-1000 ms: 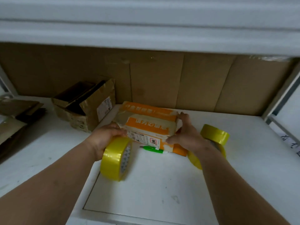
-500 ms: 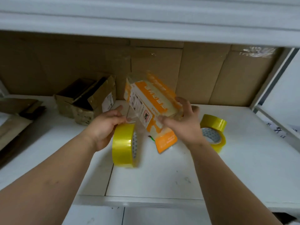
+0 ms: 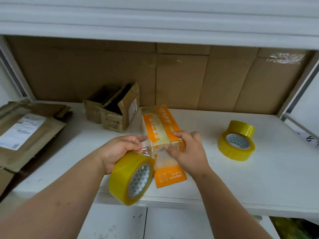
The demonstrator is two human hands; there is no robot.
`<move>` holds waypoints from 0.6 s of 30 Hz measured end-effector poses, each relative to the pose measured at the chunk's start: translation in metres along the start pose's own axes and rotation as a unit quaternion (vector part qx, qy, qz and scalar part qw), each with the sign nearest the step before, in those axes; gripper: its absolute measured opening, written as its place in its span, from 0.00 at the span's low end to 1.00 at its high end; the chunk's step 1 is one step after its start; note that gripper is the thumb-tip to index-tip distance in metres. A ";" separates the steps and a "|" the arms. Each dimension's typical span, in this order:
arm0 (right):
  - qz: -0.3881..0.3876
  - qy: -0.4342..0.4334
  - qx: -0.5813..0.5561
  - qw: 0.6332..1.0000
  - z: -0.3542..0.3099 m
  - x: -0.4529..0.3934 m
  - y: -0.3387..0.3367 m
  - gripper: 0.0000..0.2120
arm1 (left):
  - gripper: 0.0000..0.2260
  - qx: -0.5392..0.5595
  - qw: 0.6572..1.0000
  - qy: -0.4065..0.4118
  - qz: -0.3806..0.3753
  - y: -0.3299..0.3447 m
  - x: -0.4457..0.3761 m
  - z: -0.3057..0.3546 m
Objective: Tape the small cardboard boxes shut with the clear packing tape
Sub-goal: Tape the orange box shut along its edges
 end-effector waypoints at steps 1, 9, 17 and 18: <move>0.008 0.003 0.010 1.000 0.000 0.003 -0.001 0.27 | 0.06 0.000 1.000 0.002 -0.001 0.002 0.000 -0.002; 0.019 -0.029 0.043 0.998 -0.005 0.007 -0.006 0.34 | 0.03 -0.116 0.991 0.044 0.045 -0.003 0.020 0.000; 0.121 -0.039 -0.101 0.987 -0.006 0.018 -0.009 0.10 | 0.09 -0.071 0.983 0.118 0.124 0.020 0.048 0.003; 0.124 -0.029 -0.147 0.981 -0.008 0.023 -0.011 0.04 | 0.09 -0.062 0.980 0.130 0.140 0.027 0.050 0.003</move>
Point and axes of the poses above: each hand's wrist, its own x-axis away from the middle knuckle, its own y-axis out of the palm, z = x × y, the point moved 1 cm from there along -x, towards the middle knuckle, and after that the axes turned 5 degrees about x, right-handed, at the moved point
